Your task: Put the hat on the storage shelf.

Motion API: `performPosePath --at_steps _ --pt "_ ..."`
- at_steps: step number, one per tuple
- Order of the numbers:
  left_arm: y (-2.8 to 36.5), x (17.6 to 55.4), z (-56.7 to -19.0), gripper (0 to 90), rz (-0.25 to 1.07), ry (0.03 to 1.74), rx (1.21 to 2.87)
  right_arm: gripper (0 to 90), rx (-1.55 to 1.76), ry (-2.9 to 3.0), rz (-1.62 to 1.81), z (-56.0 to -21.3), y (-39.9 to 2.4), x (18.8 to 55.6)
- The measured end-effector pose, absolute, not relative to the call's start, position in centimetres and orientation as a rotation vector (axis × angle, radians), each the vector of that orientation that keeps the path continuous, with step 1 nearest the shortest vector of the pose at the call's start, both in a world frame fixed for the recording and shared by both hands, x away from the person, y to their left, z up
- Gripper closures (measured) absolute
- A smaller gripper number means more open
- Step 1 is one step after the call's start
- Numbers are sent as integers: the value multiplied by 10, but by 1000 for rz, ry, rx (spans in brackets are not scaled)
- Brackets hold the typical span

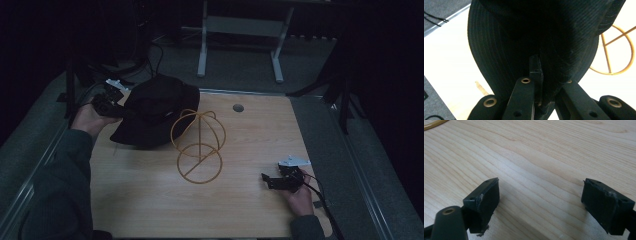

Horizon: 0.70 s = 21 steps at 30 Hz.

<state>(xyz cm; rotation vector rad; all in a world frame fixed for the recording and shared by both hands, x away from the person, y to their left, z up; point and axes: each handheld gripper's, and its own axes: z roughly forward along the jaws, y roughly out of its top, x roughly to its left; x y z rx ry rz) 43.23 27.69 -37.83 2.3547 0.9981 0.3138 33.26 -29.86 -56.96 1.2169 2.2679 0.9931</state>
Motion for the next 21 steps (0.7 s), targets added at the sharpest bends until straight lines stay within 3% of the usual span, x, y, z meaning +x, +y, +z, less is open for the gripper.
performPosePath --at_steps 21 --pt "295 422 -356 883 338 971 2304 148 1218 2267 995 -570 -299 333"
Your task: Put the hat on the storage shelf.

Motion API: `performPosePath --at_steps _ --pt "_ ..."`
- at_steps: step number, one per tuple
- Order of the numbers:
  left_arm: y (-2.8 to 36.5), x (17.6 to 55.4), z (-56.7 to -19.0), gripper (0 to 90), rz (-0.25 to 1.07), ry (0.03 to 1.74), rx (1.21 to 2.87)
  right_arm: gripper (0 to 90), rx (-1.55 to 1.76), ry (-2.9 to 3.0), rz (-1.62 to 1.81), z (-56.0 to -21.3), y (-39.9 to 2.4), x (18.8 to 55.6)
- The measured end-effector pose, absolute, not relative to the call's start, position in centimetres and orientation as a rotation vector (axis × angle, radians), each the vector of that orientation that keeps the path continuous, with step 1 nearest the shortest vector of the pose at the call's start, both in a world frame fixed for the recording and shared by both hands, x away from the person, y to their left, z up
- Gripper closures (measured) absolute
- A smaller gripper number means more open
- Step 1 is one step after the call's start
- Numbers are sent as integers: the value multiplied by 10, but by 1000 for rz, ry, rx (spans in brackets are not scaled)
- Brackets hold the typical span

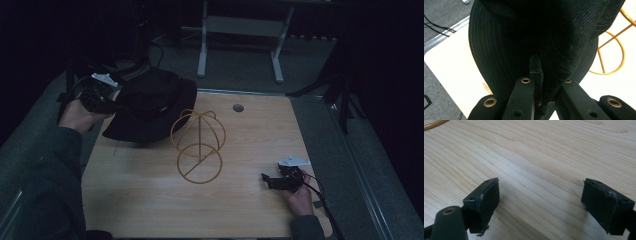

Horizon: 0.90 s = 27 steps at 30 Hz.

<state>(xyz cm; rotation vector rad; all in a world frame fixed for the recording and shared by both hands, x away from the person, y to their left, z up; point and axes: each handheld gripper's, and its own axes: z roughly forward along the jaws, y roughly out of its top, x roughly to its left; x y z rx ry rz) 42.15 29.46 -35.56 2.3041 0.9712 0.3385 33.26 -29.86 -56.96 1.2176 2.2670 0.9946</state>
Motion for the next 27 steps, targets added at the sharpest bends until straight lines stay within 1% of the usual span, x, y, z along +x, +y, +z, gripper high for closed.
performPosePath --at_steps 27 --pt "315 407 -336 883 365 931 2232 148 1216 2268 995 -570 -299 333"
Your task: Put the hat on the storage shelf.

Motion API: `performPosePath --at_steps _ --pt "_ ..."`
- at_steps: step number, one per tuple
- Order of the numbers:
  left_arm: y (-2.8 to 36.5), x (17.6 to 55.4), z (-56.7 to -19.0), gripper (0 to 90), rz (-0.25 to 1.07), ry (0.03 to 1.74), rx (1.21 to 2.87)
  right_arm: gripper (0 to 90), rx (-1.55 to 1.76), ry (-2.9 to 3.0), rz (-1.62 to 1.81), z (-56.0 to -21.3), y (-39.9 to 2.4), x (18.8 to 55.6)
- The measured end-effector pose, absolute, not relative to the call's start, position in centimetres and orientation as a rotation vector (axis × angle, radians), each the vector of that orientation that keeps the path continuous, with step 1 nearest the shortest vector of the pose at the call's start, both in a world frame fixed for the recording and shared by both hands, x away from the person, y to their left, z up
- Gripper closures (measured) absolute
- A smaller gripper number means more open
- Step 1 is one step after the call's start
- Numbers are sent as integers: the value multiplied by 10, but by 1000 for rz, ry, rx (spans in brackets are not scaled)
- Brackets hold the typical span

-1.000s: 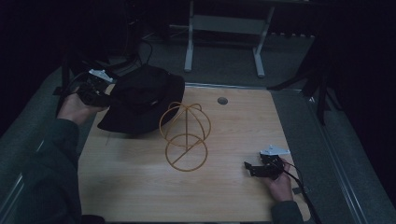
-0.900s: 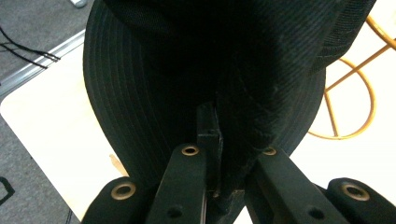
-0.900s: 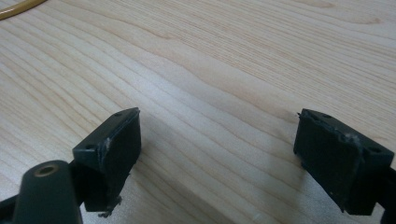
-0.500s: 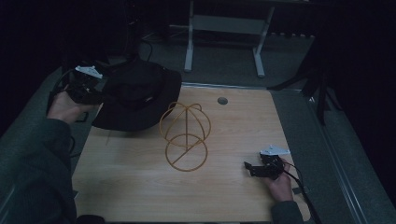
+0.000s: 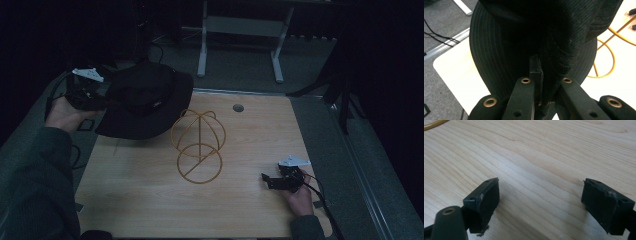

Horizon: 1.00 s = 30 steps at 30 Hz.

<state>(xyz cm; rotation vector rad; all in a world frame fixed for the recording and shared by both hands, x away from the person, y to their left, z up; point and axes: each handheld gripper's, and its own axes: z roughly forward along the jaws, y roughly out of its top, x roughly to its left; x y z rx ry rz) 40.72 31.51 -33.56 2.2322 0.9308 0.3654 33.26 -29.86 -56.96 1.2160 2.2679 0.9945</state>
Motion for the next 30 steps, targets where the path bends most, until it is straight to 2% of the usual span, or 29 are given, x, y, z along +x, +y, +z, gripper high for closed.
performPosePath --at_steps 30 --pt "331 394 -327 882 302 825 2228 148 1214 2268 995 -570 -299 333"
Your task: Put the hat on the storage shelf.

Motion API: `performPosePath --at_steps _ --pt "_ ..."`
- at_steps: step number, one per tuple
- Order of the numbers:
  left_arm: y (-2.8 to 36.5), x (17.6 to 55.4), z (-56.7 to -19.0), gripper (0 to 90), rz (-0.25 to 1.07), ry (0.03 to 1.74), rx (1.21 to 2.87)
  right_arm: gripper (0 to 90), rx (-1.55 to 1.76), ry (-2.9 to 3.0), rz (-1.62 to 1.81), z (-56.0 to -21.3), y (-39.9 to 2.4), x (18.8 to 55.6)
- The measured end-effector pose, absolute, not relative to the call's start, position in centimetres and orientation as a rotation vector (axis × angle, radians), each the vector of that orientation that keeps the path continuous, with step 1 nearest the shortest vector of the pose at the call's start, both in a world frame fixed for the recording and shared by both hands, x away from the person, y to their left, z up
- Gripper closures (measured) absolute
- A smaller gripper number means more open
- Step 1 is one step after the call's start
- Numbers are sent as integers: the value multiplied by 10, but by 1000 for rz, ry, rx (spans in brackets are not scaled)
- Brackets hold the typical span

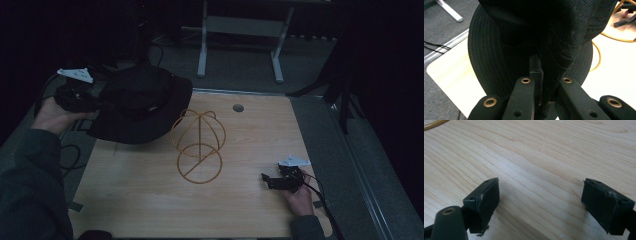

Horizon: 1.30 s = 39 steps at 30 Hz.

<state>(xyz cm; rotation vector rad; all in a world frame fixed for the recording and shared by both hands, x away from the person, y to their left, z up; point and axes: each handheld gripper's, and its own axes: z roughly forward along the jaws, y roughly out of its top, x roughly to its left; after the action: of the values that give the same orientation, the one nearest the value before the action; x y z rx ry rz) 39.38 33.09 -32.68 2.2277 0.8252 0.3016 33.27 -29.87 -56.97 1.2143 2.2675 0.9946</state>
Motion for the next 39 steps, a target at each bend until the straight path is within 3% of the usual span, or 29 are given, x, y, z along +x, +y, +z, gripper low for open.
performPosePath --at_steps 39 --pt "348 382 -311 882 267 746 2134 148 1218 2266 996 -570 -299 333"
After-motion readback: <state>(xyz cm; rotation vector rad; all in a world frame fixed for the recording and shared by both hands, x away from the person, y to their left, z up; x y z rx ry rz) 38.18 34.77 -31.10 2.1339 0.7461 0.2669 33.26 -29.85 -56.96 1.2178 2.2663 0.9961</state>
